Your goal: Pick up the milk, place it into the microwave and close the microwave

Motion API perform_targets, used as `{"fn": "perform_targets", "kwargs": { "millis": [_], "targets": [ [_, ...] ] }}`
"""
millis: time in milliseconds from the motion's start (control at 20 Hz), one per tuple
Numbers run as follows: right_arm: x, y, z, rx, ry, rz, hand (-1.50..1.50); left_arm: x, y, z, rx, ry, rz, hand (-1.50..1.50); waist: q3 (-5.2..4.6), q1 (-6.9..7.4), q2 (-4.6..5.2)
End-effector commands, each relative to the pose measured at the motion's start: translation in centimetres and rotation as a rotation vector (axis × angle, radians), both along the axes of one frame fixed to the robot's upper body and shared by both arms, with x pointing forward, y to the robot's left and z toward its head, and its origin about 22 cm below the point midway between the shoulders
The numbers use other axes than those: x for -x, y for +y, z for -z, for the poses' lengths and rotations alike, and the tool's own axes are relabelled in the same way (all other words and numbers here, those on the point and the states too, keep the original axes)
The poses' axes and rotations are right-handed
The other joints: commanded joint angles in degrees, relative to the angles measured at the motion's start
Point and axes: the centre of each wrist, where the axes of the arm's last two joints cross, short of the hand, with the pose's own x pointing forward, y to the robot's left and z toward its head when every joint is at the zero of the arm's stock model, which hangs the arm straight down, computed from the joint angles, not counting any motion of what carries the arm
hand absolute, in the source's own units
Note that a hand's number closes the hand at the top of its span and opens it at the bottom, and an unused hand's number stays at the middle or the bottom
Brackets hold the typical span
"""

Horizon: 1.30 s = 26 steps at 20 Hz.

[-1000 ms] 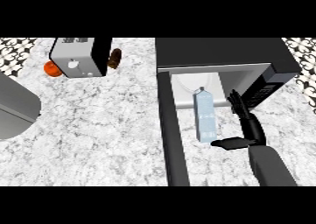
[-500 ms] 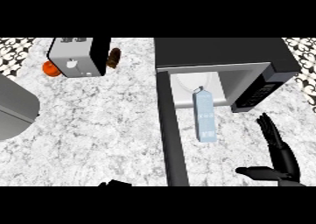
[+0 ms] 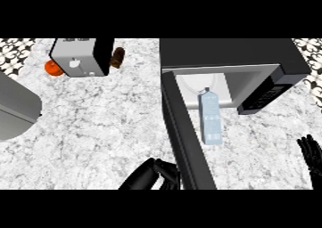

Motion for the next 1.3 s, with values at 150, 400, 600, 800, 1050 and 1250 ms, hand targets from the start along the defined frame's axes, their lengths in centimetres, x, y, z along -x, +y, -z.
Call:
{"fn": "perform_targets", "kwargs": {
  "millis": [150,400,600,800,1050,1250],
  "targets": [
    [2.7,-2.4,-3.9,-0.03,-0.08,-0.065,-1.5,-2.8,-3.6,4.4,-0.059,0.052,0.118,1.5,-0.01,0.26,0.32],
    [2.4,-2.3,-5.4,-0.068,-0.122,-0.092,-1.5,-1.5,-6.7,5.0,-0.072,0.06,0.184,1.5,-0.07,-1.66,0.58],
    [2.5,-2.8,-7.1,-0.093,-0.14,-0.161,-1.5,-1.4,-7.5,5.1,-0.082,0.036,0.108,1.5,-0.11,-2.79,0.58],
    [1.5,-3.3,-9.7,-0.033,-0.218,-0.163,-1.5,-1.4,-7.8,5.5,-0.109,0.015,0.039,1.5,-0.18,-4.56,0.77],
    [-0.1,-2.3,-11.6,-0.033,-0.225,-0.237,-1.5,-3.1,-8.4,4.0,-0.052,-0.038,-0.055,1.5,-0.34,-5.77,1.33],
    [-0.4,-2.1,-12.5,-0.047,-0.238,-0.275,-1.5,-3.5,-8.7,2.7,0.047,-0.053,-0.138,1.5,-0.41,-7.29,1.6]
  ]
}}
